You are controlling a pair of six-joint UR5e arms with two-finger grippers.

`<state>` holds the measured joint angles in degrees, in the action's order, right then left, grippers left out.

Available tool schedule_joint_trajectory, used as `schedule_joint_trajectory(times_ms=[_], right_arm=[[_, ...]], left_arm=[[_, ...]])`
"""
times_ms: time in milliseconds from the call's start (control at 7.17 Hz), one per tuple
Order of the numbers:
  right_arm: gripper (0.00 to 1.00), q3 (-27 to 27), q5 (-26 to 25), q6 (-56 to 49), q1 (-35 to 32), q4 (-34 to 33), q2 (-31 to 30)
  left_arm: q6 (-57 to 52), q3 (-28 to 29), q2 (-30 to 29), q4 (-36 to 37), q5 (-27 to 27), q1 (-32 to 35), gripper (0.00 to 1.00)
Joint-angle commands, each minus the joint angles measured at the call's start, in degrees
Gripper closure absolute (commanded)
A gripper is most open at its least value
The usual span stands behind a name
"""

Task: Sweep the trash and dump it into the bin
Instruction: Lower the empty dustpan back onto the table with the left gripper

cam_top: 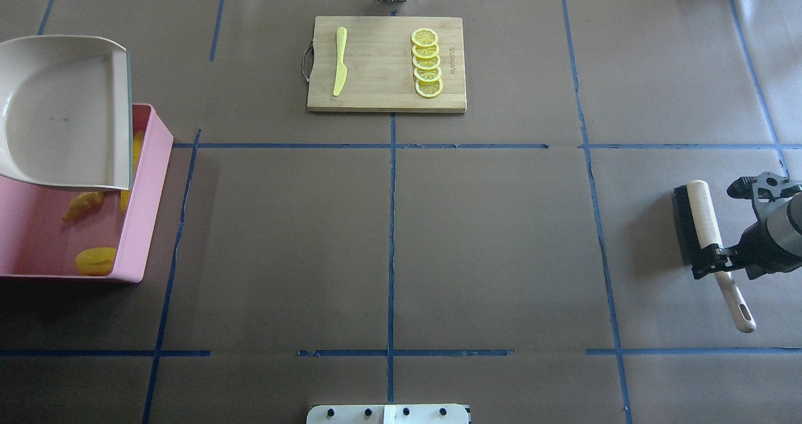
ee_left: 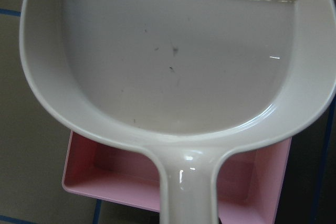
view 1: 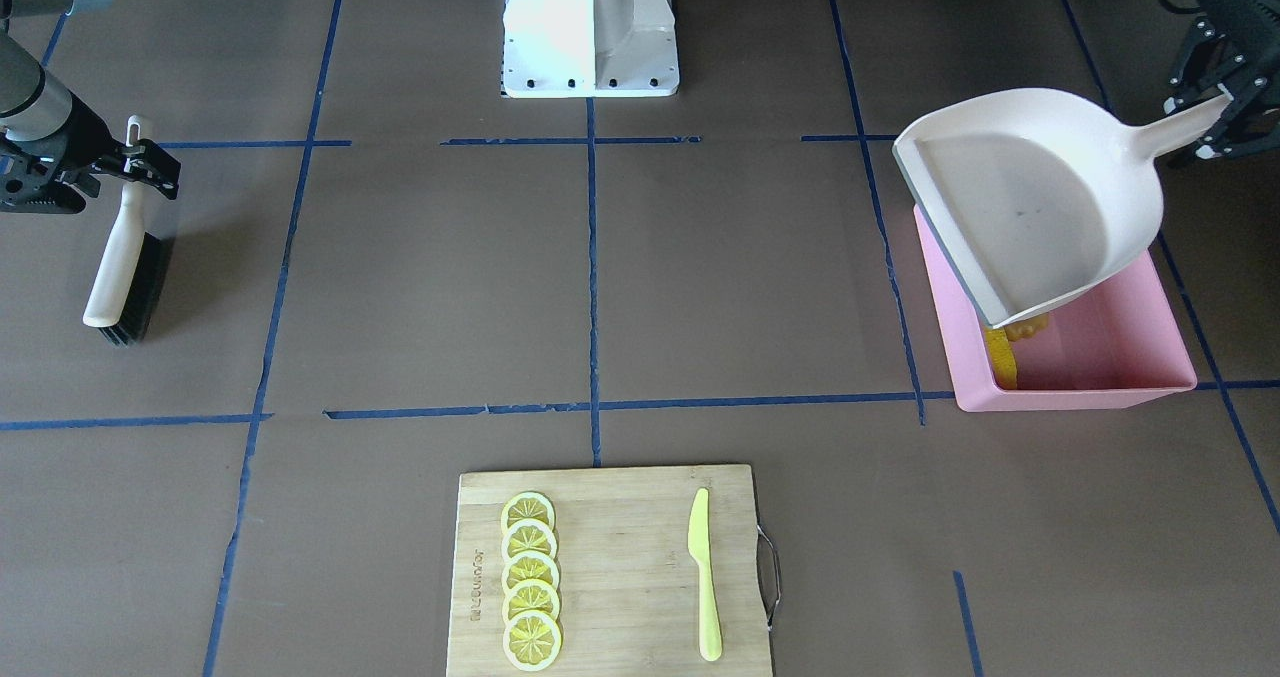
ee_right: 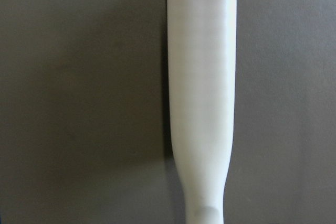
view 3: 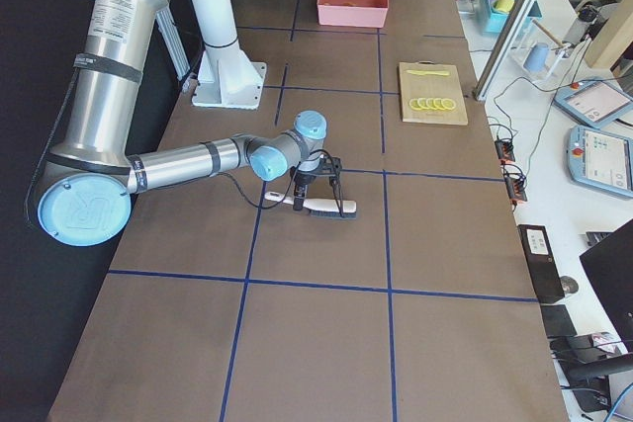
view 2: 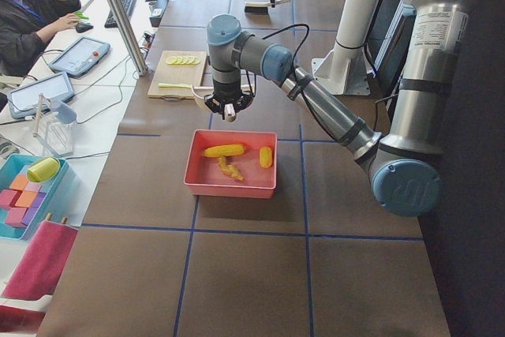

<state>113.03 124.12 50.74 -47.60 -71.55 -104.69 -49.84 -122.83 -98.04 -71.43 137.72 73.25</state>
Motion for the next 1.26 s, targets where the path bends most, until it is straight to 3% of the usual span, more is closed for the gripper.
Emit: schedule_joint_trajectory(times_ms=[0, 279, 558, 1116], right_arm=[[0.00, 0.97, -0.20, -0.11, -4.14, 0.00, 0.10], [0.00, 1.14, -0.37, -0.38, -7.05, 0.09, 0.19], [0.00, 1.23, -0.46, -0.03, -7.76, 0.01, 1.15], [0.00, 1.06, -0.73, 0.06, -7.86, 0.00, 1.86]], left_arm=[[9.62, 0.04, -1.01, -7.00, 0.97, -7.21, 1.00], [15.54, 0.04, -0.83, -13.53, 0.27, -12.75, 1.00], [15.73, 1.00, -2.40, -14.35, -6.11, -21.25, 1.00], [16.69, 11.52, -7.58, -23.73, -8.61, -27.45, 0.94]])
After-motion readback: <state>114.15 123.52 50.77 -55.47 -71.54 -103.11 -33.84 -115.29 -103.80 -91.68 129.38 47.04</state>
